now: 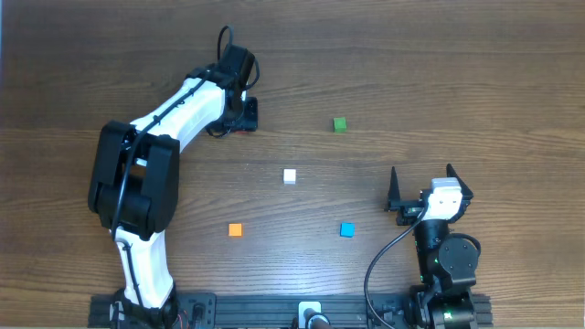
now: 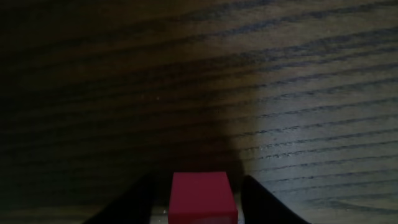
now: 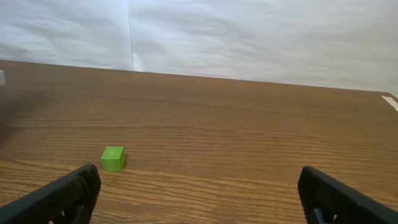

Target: Stack Cubes

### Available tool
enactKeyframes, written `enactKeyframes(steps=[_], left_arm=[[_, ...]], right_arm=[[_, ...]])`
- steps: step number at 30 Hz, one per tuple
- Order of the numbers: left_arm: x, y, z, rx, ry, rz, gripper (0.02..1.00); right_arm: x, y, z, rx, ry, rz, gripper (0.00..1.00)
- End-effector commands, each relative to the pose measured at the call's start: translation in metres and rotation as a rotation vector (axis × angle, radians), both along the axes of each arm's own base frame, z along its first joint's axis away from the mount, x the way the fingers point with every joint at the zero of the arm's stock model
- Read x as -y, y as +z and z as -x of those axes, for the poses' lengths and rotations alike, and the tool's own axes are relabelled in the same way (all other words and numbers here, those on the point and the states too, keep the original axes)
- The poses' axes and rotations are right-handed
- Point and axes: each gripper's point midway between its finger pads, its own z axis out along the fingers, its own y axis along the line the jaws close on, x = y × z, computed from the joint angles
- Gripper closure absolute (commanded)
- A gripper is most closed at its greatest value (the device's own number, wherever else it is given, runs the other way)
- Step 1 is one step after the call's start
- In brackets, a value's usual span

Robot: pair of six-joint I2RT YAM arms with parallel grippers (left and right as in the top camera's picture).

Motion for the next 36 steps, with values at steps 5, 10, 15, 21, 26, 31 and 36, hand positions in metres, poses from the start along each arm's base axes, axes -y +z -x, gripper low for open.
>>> enactKeyframes(steps=[5,10,15,21,26,31,36], left_arm=[[0.001,-0.002,-0.004,-0.002,0.010,0.004,0.658],[0.002,0.006,-0.003,-0.019,0.030,0.010,0.794],[0.011,0.031,-0.006,-0.007,0.018,0.021,0.851],[0.035,0.089,0.011,0.041,0.070,0.070,0.899],[0.067,0.112,0.055,-0.007,0.132,0.088,0.917],[0.110,0.105,0.086,-0.007,0.059,0.069,0.888],[0.132,0.093,0.105,0.013,-0.017,0.043,0.873]], right_arm=[[0.000,-0.002,0.000,0.002,0.003,0.003,0.007],[0.000,-0.002,0.000,0.002,0.003,0.003,0.009],[0.000,-0.002,0.000,0.002,0.003,0.003,0.009],[0.000,-0.002,0.000,0.002,0.003,0.003,0.007],[0.000,-0.002,0.000,0.002,0.003,0.003,0.007],[0.000,-0.002,0.000,0.002,0.003,0.003,0.009],[0.000,-0.002,0.000,0.002,0.003,0.003,0.009]])
